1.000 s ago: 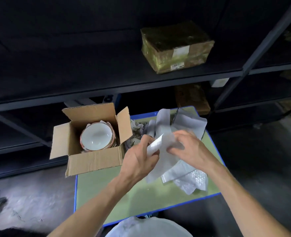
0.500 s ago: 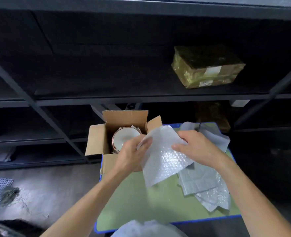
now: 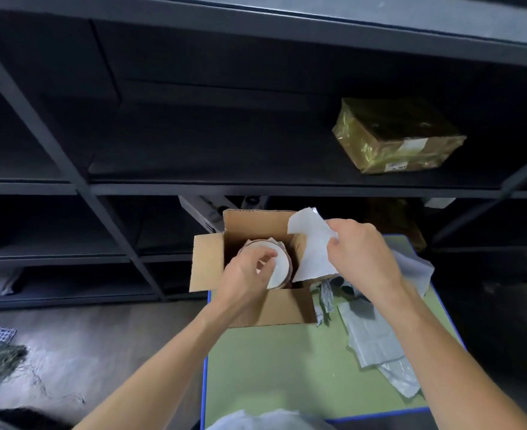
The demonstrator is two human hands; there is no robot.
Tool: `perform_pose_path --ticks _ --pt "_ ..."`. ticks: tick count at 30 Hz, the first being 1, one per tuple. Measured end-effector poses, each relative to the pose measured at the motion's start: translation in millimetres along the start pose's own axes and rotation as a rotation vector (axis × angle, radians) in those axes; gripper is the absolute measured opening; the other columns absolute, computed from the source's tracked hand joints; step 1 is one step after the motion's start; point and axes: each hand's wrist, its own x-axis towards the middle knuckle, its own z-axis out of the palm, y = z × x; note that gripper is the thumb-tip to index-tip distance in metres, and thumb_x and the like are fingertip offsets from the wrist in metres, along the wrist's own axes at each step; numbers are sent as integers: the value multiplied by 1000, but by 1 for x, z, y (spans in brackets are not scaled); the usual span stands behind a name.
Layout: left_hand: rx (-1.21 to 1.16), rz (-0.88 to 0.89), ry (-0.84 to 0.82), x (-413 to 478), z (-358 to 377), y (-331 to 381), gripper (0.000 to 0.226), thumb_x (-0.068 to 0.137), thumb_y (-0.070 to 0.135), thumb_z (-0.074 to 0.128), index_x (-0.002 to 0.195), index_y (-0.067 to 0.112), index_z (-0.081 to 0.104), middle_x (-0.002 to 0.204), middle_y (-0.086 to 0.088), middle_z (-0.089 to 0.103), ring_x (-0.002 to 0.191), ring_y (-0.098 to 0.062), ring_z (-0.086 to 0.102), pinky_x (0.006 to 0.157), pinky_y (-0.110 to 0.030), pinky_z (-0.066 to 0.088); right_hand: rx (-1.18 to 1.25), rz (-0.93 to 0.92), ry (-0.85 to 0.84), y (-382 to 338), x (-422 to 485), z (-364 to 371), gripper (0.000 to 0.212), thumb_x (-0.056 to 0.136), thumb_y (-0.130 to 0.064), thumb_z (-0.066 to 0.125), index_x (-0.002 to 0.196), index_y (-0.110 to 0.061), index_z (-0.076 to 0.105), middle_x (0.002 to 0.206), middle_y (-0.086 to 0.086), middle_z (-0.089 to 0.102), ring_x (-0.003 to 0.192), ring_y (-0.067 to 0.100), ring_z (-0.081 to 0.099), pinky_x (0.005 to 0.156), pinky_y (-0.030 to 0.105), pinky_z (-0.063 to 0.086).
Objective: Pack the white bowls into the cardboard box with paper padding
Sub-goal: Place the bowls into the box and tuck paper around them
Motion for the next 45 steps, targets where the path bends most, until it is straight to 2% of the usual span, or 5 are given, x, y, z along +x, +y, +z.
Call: perform_pose_path --ticks 6,18,26,31,45 --pt "132 47 -155 33 14 1 40 98 29 48 138 28 50 122 13 65 112 -11 57 106 -33 35 -241 -112 12 -19 4 15 36 85 0 47 111 -18 65 78 7 60 67 29 48 48 35 24" --pt "249 130 -330 65 21 6 61 79 51 73 127 21 50 115 0 68 99 -23 60 84 -42 49 -356 -181 -41 -18 20 25 29 78 -1 49 96 -24 54 63 -7 36 70 31 57 46 31 12" --pt "413 152 -260 53 40 -9 88 73 59 73 144 19 42 132 -8 47 115 -27 40 101 -37 34 -250 -144 -161 -11 34 53 43 84 -1 45 116 -24 60 97 9 55 84 34 60 59 37 39" --pt "435 176 -161 56 38 -15 68 80 47 67 139 20 49 139 -3 45 112 -27 41 101 -36 31 -170 -64 -168 1 34 81 22 84 -1 48 98 -14 57 81 7 54 74 34 56 48 32 22" --pt "267 121 78 55 9 -30 37 85 20 62 121 25 58 113 4 60 103 -18 52 87 -30 46 -163 -91 -139 5 25 105 31 83 -1 52 107 -19 59 90 10 70 88 35 64 61 34 36"
